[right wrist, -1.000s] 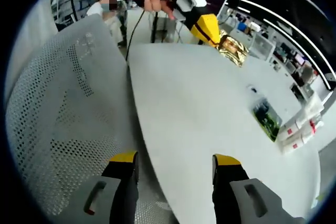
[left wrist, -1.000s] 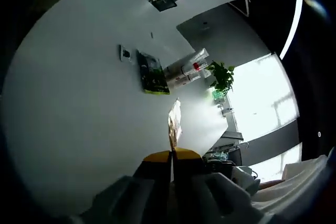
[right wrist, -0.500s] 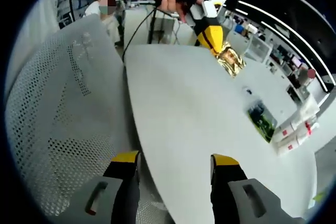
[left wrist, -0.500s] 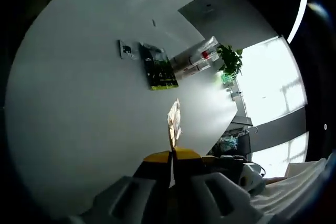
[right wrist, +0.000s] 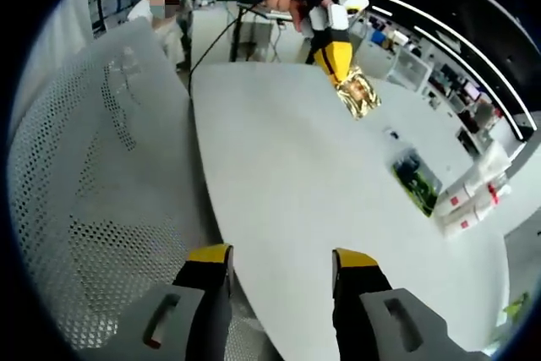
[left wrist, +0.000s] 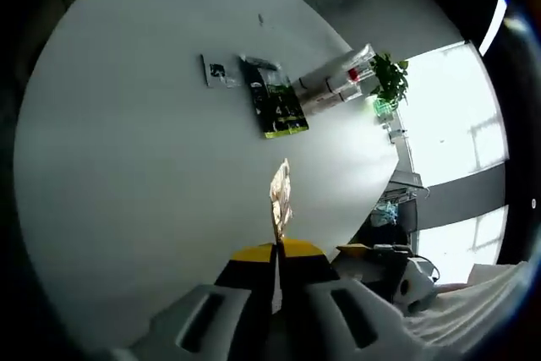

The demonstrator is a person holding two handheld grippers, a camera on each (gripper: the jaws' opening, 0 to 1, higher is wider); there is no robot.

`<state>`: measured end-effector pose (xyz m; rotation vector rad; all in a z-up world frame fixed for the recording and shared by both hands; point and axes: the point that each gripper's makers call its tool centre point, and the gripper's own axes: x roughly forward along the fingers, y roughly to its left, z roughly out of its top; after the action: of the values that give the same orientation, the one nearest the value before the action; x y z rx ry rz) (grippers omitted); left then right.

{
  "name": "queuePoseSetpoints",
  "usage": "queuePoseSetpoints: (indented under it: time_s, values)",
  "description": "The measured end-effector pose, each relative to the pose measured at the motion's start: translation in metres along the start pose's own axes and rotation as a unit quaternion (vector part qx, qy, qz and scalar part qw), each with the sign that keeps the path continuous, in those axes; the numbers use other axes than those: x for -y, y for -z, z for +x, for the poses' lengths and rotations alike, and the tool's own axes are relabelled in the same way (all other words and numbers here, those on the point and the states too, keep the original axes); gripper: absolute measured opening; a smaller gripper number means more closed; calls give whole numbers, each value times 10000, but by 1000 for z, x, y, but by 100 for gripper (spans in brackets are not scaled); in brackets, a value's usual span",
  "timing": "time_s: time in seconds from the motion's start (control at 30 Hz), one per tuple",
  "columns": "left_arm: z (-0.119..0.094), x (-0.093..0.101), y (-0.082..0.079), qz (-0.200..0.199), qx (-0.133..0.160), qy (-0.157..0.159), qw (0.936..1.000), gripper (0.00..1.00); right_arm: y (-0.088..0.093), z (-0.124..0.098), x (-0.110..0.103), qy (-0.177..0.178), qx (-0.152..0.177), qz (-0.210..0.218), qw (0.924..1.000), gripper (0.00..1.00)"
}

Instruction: Arrange the skincare products in the storage area until every visible bottle or jar stands upright without overlapping.

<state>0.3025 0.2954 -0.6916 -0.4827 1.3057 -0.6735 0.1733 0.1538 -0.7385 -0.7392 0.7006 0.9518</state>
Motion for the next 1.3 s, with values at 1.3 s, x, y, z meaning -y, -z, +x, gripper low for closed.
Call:
queuePoseSetpoints:
  time_s: [1.3]
  values:
    - [58,-10,-70,9,-634,-627,9960,0,6,-3,14,436,-25,-346,9984,39]
